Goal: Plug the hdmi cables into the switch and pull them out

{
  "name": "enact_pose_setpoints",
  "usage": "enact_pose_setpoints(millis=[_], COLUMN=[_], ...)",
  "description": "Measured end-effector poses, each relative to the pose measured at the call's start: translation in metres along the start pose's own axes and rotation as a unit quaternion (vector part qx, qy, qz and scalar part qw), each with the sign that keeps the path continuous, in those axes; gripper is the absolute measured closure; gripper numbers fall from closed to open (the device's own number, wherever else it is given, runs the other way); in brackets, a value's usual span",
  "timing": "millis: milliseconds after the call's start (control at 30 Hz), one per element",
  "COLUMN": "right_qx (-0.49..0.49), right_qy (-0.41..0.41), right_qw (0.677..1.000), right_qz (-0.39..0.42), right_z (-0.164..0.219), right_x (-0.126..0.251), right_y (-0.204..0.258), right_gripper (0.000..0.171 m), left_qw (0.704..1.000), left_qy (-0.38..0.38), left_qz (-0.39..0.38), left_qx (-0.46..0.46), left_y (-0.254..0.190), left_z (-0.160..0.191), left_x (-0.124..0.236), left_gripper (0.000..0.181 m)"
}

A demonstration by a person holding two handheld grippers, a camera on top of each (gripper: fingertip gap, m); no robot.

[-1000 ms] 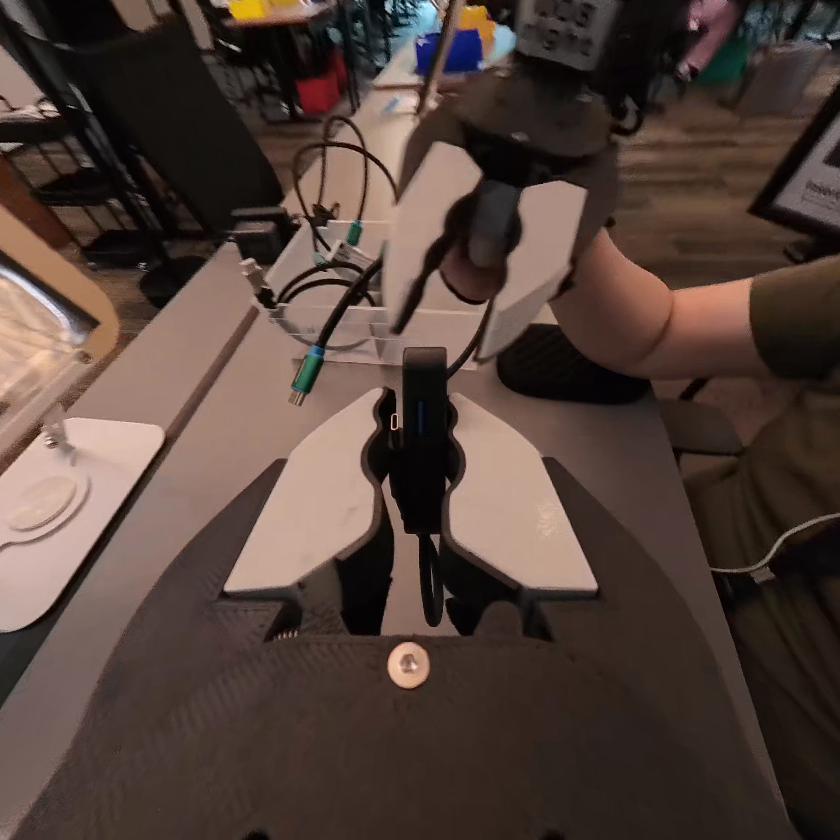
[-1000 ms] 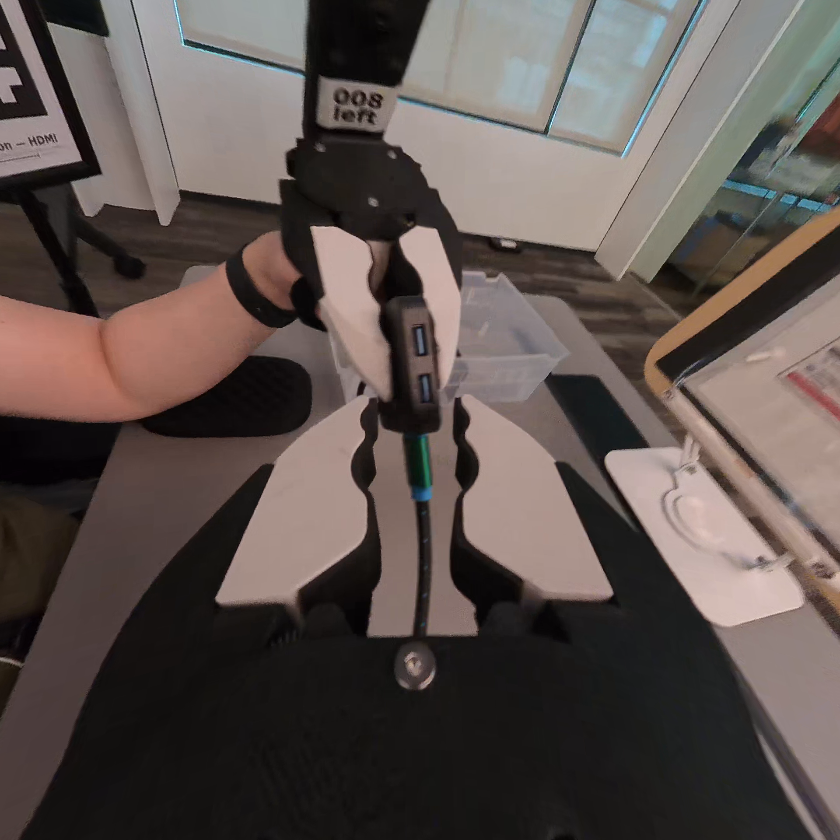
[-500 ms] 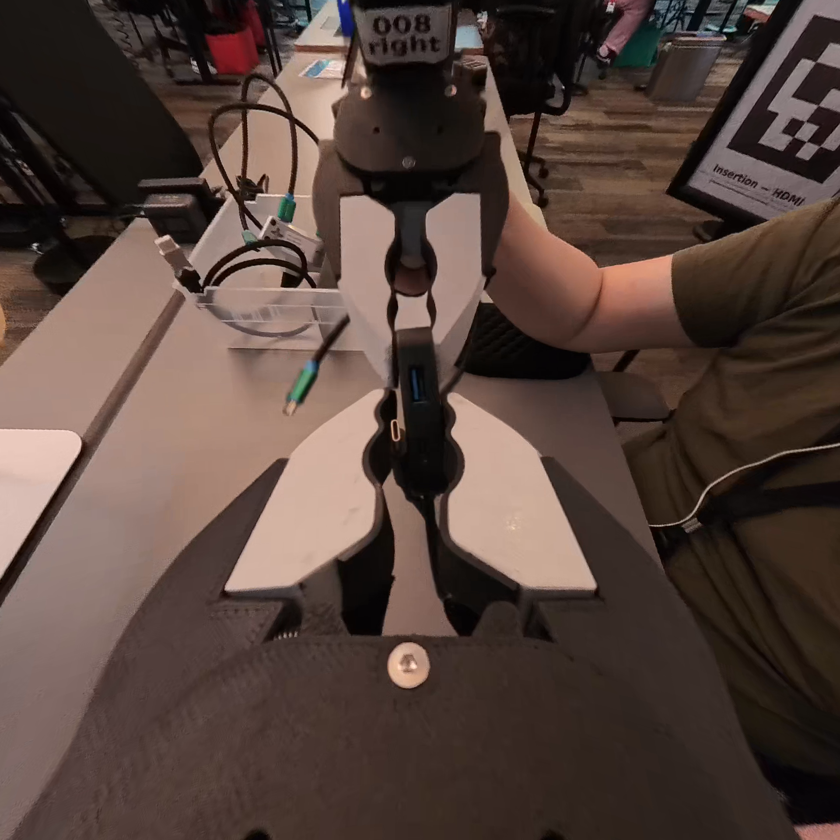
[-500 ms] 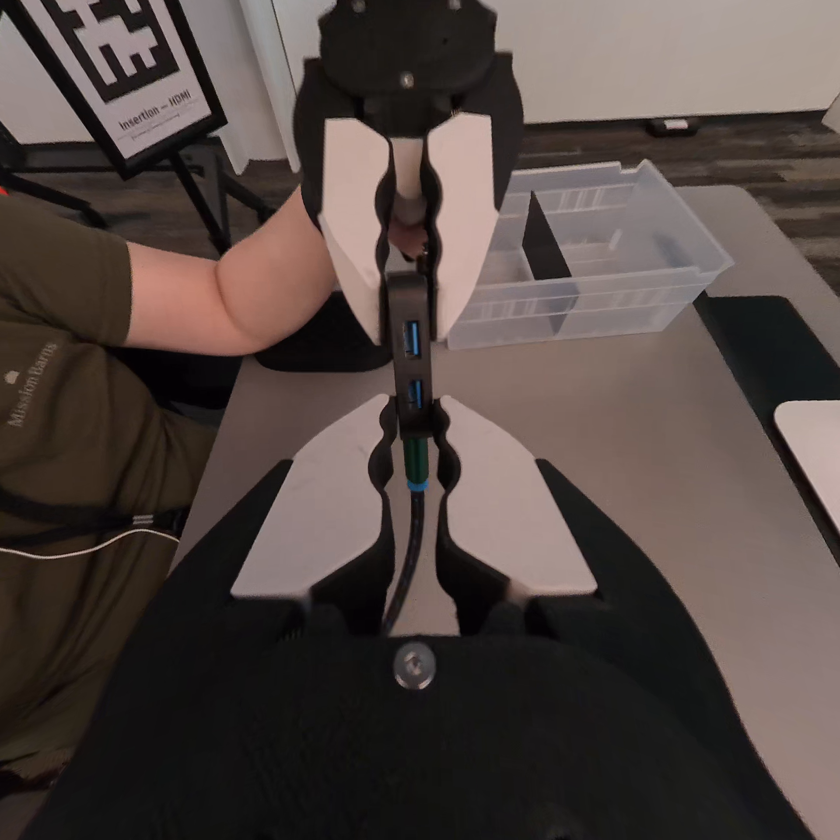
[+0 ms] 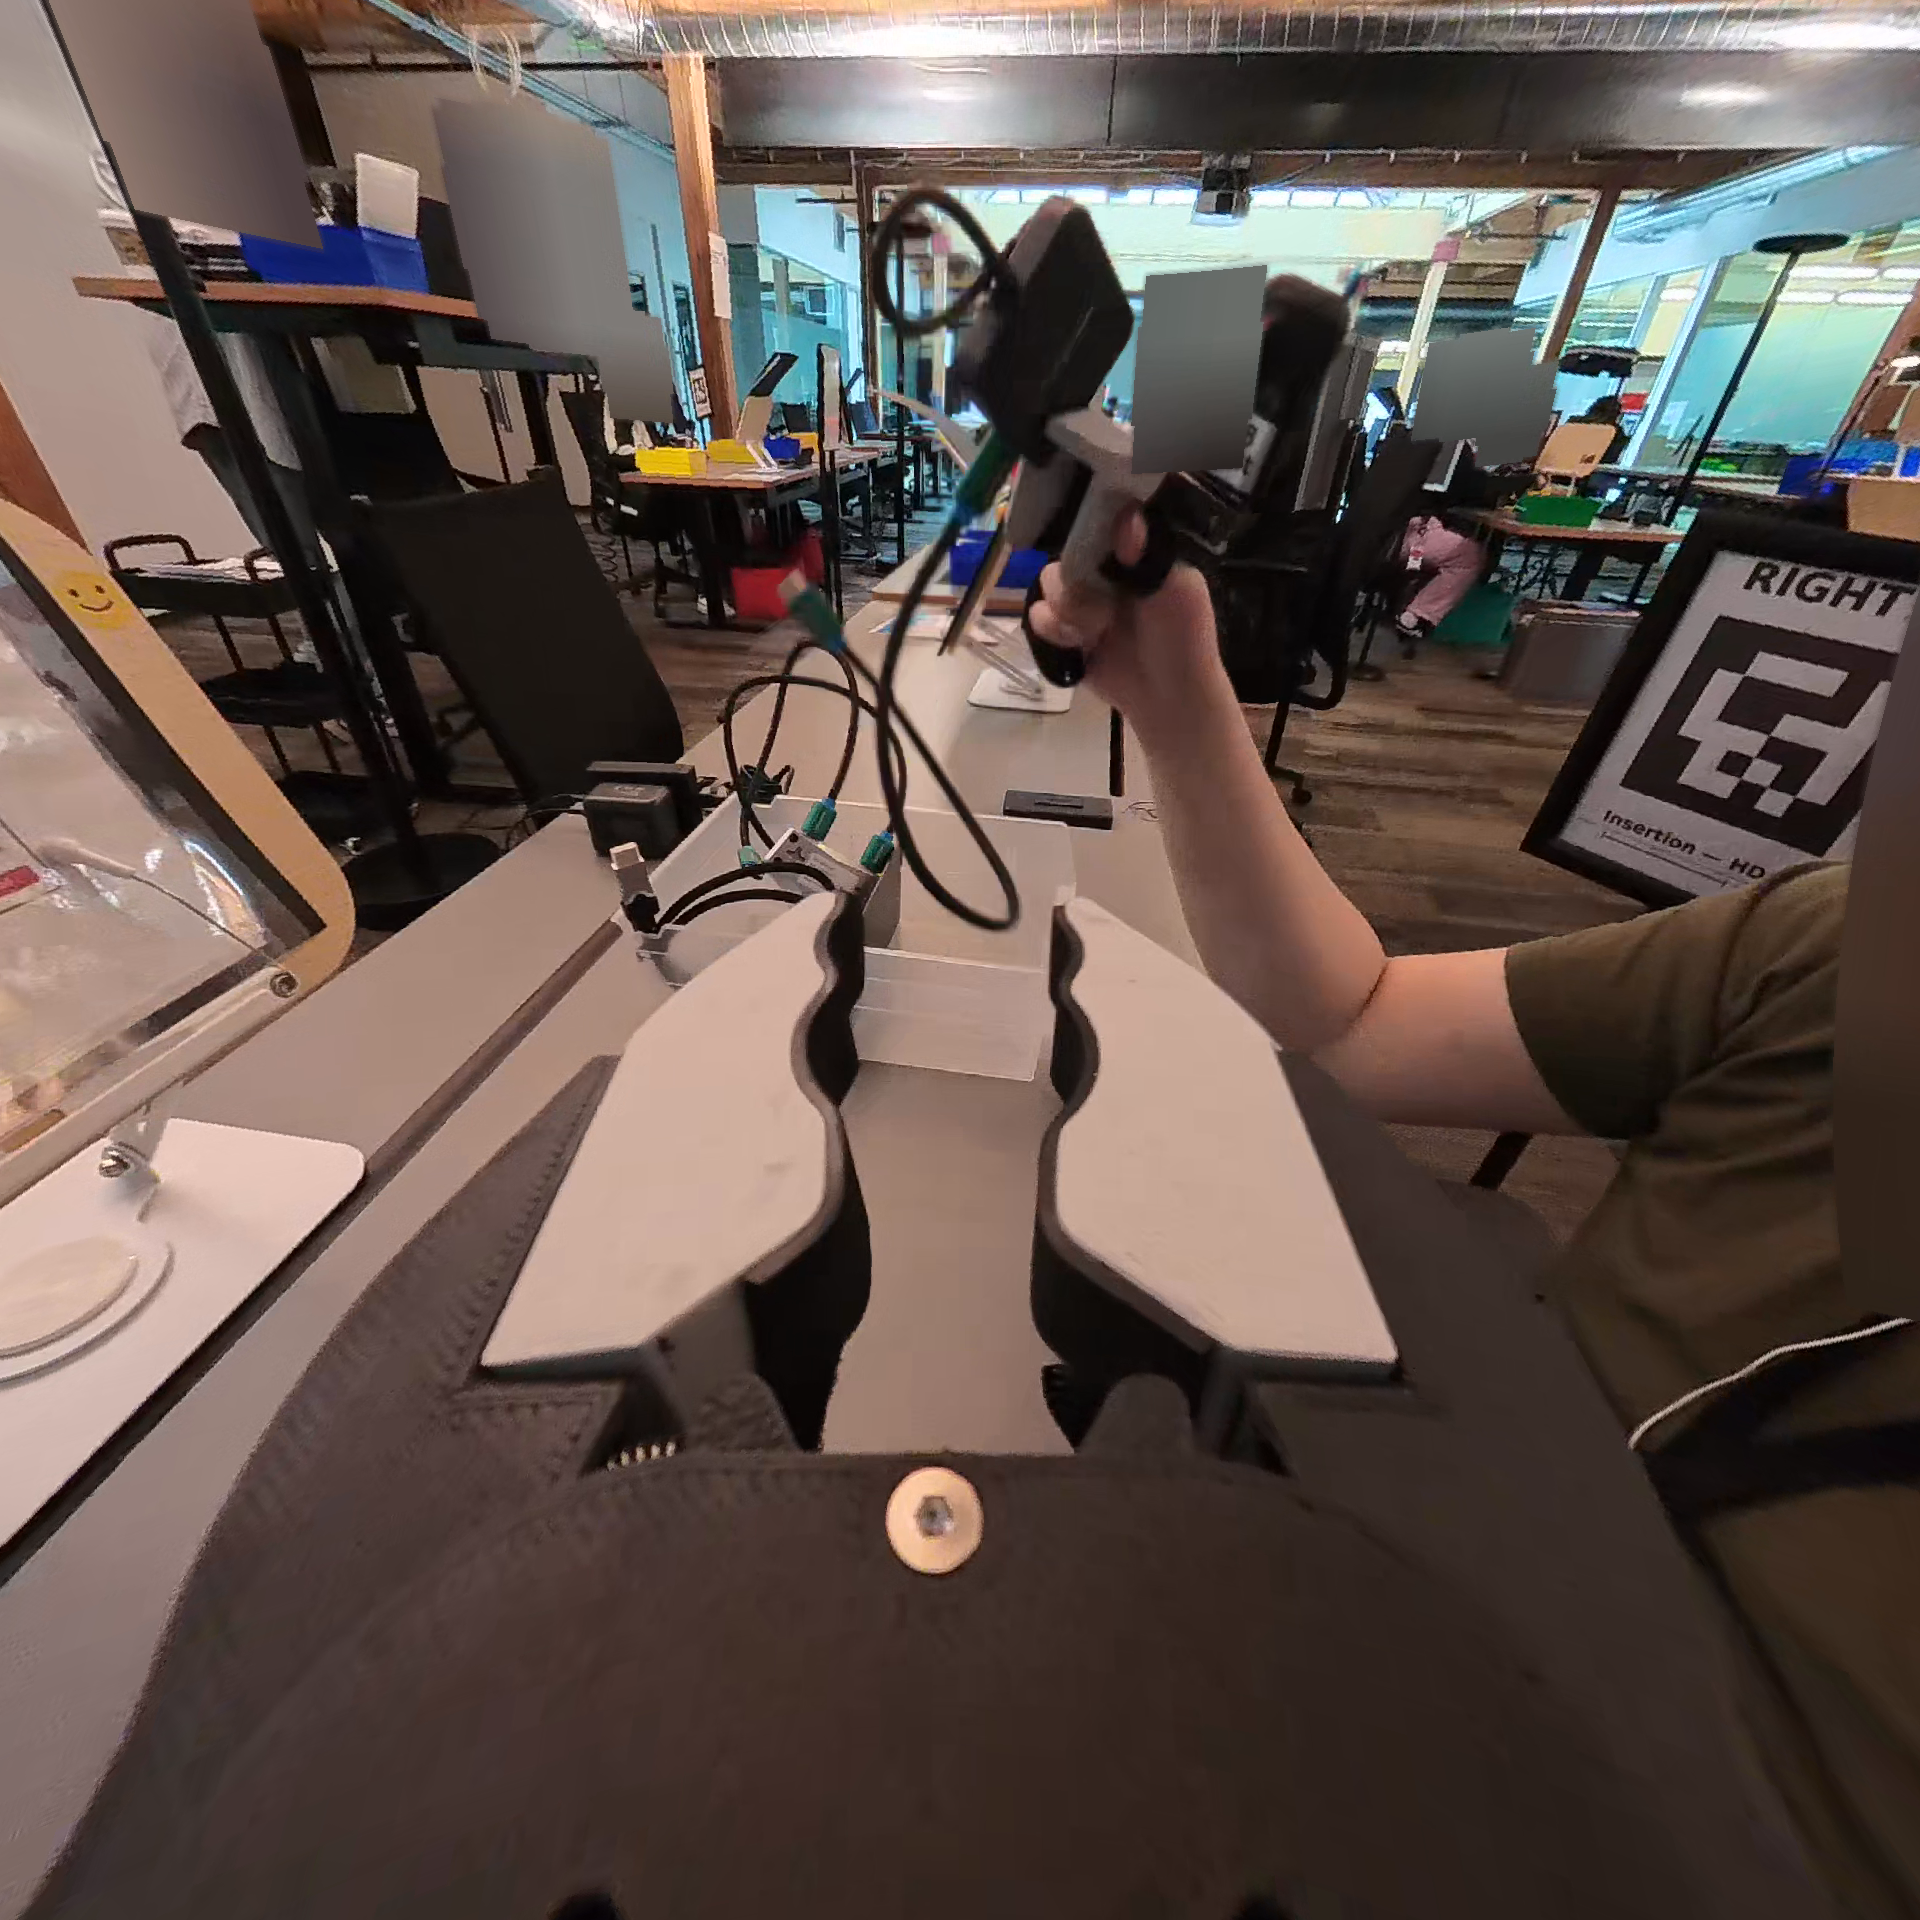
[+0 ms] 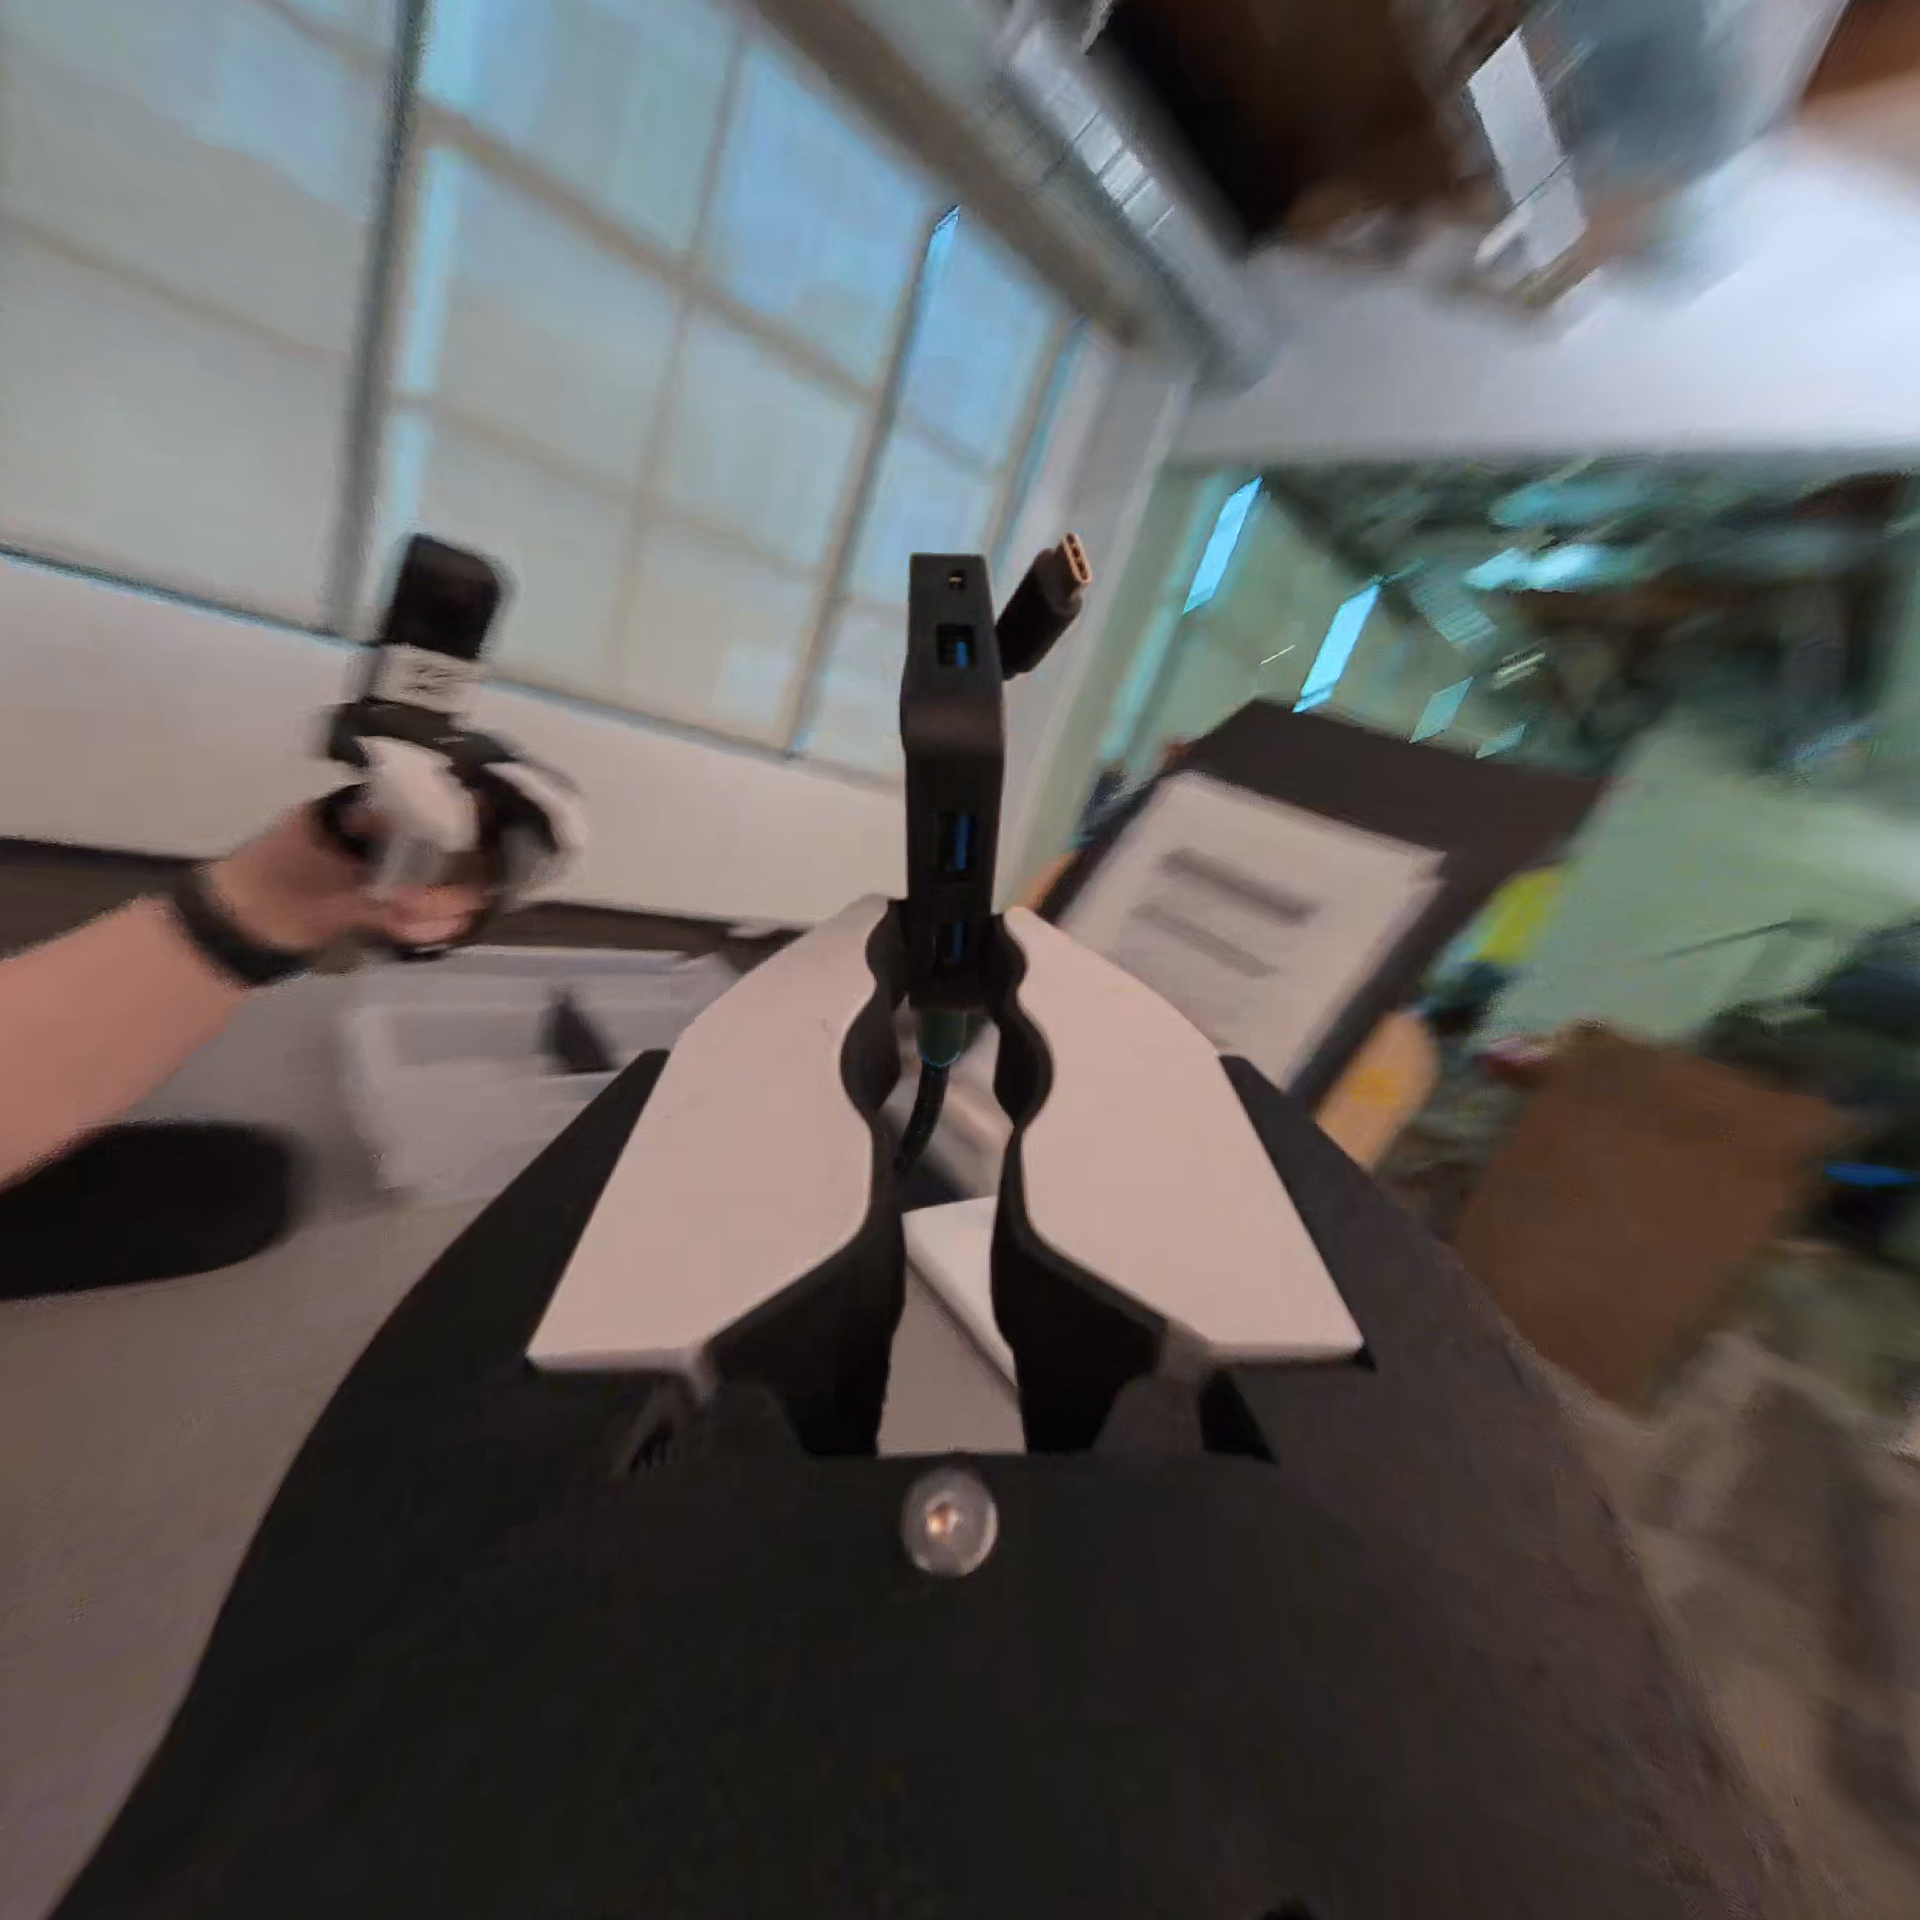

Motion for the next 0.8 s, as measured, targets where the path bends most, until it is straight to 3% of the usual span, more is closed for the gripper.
enact_pose_setpoints(millis=[67,167,333,467,567,700,800], right_qx=[0.009,0.007,0.105,0.199,0.178,0.043,0.042], right_qy=[-0.021,0.011,0.009,-0.005,-0.011,0.043,0.001], right_qw=[0.996,0.993,0.972,0.937,0.941,0.979,0.985], right_qz=[0.081,0.121,0.212,0.286,0.286,0.192,0.167], right_z=[-0.003,0.016,0.043,0.051,0.062,0.102,0.095], right_x=[0.026,0.044,0.048,0.053,0.053,0.042,0.045], right_y=[-0.036,-0.069,-0.113,-0.135,-0.144,-0.147,-0.142], right_gripper=[0.156,0.156,0.157,0.157,0.157,0.156,0.157], left_qw=[1.000,1.000,0.999,0.999,0.999,0.999,0.998], left_qy=[-0.004,0.002,0.017,0.023,0.030,0.037,0.044], left_qz=[0.005,0.016,0.017,0.021,0.023,0.025,0.029], left_qx=[0.008,0.024,0.021,0.021,0.017,0.017,0.017], left_y=[0.000,0.000,0.001,0.000,-0.001,-0.002,-0.004], left_z=[0.000,0.006,0.013,0.016,0.019,0.022,0.024], left_x=[-0.003,-0.009,-0.015,-0.018,-0.019,-0.022,-0.022], left_gripper=[0.147,0.149,0.149,0.150,0.150,0.150,0.150])
Point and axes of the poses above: each gripper's, where its closed fingertips meet, x back along the fingers, z out of its underside, y = z × x across the jaws, the point moved 1 cm from there along x, back along the fingers, and after that the axes turned 11 degrees about -x, right-handed, at the moved point
